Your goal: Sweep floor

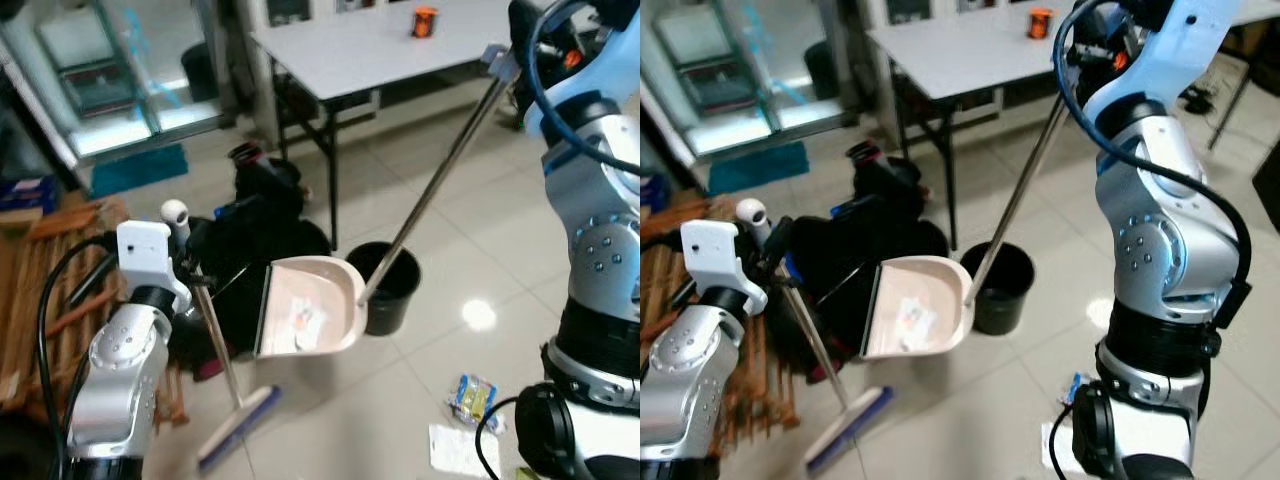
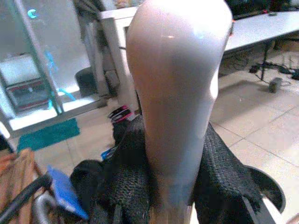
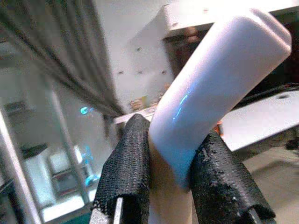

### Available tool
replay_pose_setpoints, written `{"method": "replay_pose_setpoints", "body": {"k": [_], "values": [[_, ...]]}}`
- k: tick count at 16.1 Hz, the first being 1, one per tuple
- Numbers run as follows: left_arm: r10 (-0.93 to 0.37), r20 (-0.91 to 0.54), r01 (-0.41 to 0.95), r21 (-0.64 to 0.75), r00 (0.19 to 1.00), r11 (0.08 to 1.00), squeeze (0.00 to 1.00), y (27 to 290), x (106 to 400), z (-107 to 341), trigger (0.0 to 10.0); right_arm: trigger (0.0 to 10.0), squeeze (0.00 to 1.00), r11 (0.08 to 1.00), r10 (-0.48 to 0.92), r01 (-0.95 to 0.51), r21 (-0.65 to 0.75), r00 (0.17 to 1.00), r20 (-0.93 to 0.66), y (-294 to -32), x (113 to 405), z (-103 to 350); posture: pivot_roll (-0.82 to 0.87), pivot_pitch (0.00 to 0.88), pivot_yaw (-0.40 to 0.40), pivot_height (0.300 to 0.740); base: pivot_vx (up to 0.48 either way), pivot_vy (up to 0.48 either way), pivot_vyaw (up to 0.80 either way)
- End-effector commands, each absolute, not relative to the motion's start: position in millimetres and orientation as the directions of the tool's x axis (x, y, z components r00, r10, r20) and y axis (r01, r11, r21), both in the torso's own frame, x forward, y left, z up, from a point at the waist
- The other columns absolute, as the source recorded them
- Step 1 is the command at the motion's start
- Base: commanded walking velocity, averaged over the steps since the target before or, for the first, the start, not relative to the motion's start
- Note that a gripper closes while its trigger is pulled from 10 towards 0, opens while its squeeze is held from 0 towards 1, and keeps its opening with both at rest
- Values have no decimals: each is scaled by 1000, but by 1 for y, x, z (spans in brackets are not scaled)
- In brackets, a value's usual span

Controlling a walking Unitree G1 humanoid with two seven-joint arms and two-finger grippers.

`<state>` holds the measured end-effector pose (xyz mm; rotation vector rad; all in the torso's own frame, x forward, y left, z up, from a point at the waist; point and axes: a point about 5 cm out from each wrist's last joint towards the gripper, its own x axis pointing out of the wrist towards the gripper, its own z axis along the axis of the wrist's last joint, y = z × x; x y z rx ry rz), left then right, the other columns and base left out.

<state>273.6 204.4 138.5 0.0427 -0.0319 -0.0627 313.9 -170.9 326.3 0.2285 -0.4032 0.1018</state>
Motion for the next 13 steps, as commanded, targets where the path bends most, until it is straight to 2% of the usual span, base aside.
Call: {"method": "replay_pose_setpoints", "body": {"k": [1,2,9,13], "values": [[-86,71,84,39,994,996,0,198,277,147,10000,10000,0,971,-12,-96,218,896,445,-184,310,336,57,0,94,740,364,0,-800],[-90,70,87,40,994,995,0,198,278,146,10000,10000,0,971,-21,-89,224,895,445,-185,310,335,57,0,95,740,360,0,-800],[-118,71,115,38,990,993,0,192,284,146,10000,10000,0,973,-86,-19,229,894,439,-197,307,329,43,0,113,740,363,0,0],[-122,72,120,40,990,992,0,192,285,145,10000,10000,0,972,-90,-19,236,893,442,-195,307,324,44,0,110,740,363,0,0]]}}
